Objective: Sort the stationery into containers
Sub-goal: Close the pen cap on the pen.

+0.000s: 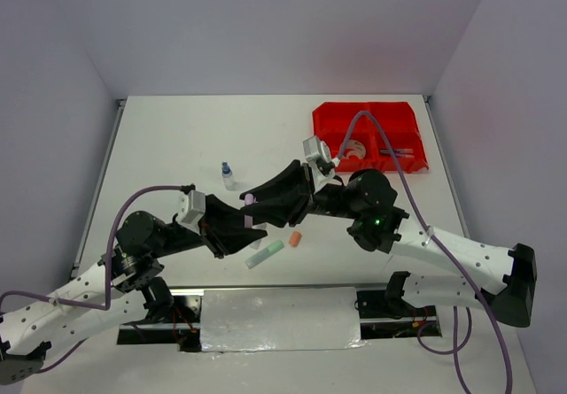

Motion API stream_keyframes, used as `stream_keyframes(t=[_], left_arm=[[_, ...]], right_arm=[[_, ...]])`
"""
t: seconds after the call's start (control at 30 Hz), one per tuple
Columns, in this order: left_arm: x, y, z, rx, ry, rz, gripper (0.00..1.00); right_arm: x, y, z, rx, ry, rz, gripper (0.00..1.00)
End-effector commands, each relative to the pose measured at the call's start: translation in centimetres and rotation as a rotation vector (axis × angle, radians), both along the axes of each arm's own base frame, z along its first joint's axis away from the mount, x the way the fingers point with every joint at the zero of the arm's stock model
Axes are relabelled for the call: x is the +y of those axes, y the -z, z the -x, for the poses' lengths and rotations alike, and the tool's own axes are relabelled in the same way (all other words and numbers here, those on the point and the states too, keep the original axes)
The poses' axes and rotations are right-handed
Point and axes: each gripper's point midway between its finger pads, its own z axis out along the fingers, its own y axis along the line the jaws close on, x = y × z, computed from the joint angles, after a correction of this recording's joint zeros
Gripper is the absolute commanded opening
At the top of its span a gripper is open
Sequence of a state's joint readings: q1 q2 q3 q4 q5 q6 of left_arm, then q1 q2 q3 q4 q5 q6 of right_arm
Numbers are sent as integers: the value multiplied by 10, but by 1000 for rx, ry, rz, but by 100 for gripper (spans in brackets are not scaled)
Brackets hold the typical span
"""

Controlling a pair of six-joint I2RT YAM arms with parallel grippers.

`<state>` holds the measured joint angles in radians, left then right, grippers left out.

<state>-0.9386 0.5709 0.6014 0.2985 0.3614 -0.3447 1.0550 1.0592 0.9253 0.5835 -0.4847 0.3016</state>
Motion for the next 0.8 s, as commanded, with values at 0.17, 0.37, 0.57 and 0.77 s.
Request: stream_keyframes(t=[0.17,0.37,0.57,0.77], left_arm=[[21,-70,16,-160,-3,158,0],[23,-93,31,-261,58,174,0],[21,-107,32,-314,67,181,0],[19,-131,29,-358,50,179,0]], right_arm=[[2,32,4,0,-56,30,0],[-7,80,16,47,-323,76,0],[-7,112,24,80,-392,154,0],[0,149,15,153,-360,242,0]])
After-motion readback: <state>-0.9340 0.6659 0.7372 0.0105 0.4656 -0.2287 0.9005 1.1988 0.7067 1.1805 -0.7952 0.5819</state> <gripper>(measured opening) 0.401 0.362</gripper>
